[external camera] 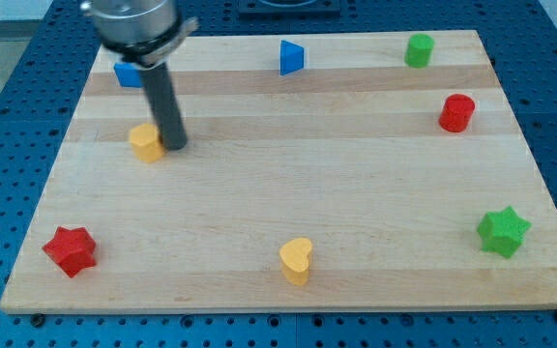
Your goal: Move the yellow hexagon to the center left side
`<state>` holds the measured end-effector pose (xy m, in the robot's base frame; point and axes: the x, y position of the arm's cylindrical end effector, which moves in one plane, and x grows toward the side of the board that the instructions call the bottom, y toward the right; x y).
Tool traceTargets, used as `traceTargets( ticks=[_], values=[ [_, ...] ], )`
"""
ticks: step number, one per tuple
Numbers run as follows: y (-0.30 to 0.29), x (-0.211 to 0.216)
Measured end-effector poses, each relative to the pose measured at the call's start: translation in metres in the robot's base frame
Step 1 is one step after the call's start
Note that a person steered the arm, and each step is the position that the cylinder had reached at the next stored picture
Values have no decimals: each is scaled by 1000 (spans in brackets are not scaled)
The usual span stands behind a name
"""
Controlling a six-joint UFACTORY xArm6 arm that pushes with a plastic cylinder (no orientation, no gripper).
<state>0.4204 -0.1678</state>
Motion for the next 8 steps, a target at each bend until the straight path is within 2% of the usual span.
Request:
traceTargets(
  ticks=[3, 4, 6, 7, 8],
  values=[
    [-35, 14],
    [-5, 14],
    [143, 5],
    [210, -10],
    [251, -44]
  ],
)
